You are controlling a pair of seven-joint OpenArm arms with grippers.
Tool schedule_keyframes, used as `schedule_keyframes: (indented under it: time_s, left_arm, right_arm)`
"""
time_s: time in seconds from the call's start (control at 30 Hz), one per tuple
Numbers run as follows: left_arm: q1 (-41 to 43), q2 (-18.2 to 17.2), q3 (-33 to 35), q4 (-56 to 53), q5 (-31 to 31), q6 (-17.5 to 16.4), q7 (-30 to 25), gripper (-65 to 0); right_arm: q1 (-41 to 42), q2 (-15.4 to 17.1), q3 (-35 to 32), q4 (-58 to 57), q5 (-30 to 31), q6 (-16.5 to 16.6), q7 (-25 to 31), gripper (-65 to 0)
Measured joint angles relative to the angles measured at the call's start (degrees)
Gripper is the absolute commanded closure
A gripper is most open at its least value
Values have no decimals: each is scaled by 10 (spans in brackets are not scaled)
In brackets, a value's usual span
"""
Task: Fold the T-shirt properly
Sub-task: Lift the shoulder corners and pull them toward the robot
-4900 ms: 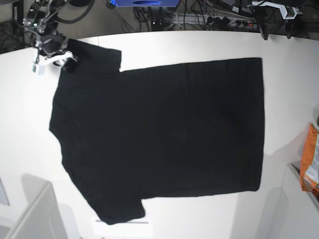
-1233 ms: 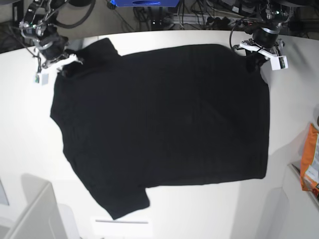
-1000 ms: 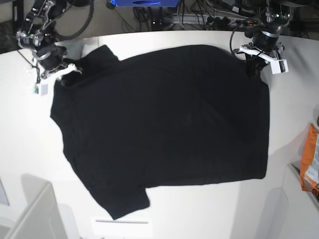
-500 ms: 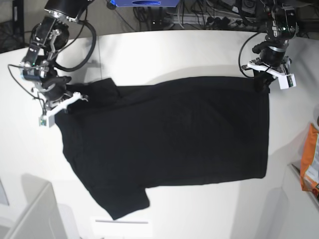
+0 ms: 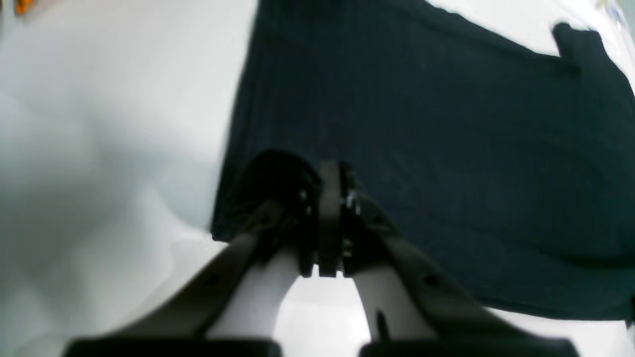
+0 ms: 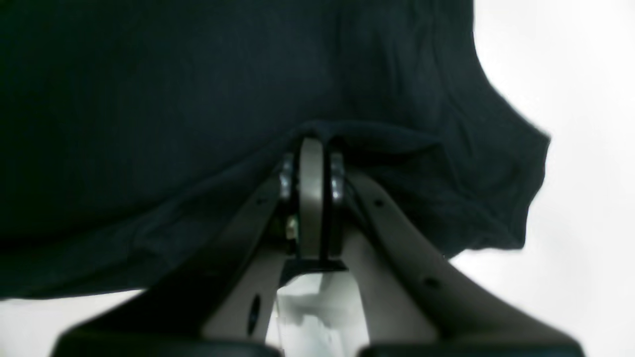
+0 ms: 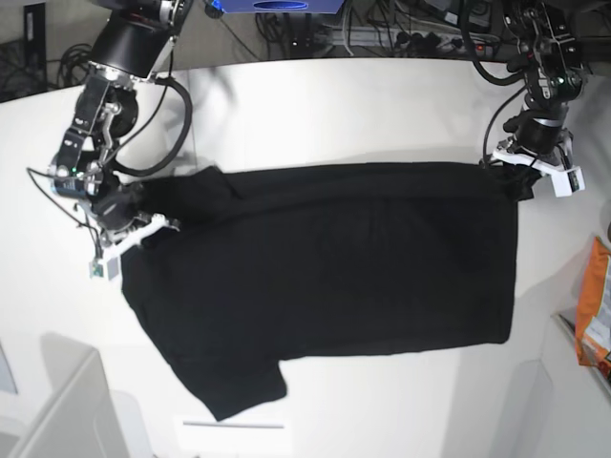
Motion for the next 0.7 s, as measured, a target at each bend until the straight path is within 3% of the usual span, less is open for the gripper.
schedule_keyframes:
  time_s: [0.27,0.4,0.7]
  left_arm:
    - [-33,0,3,-44,0,0,0,0]
    - [-52,0,3,-66,0,-1,1,0]
    - [-92,0,4,-121,0,1,0,0]
  right_arm:
    - [35,1,0,-61,-1,0,2,0]
    - [42,1,0,-85,0,0,38,0]
    - [68,3,0,-139,-1,0,61,0]
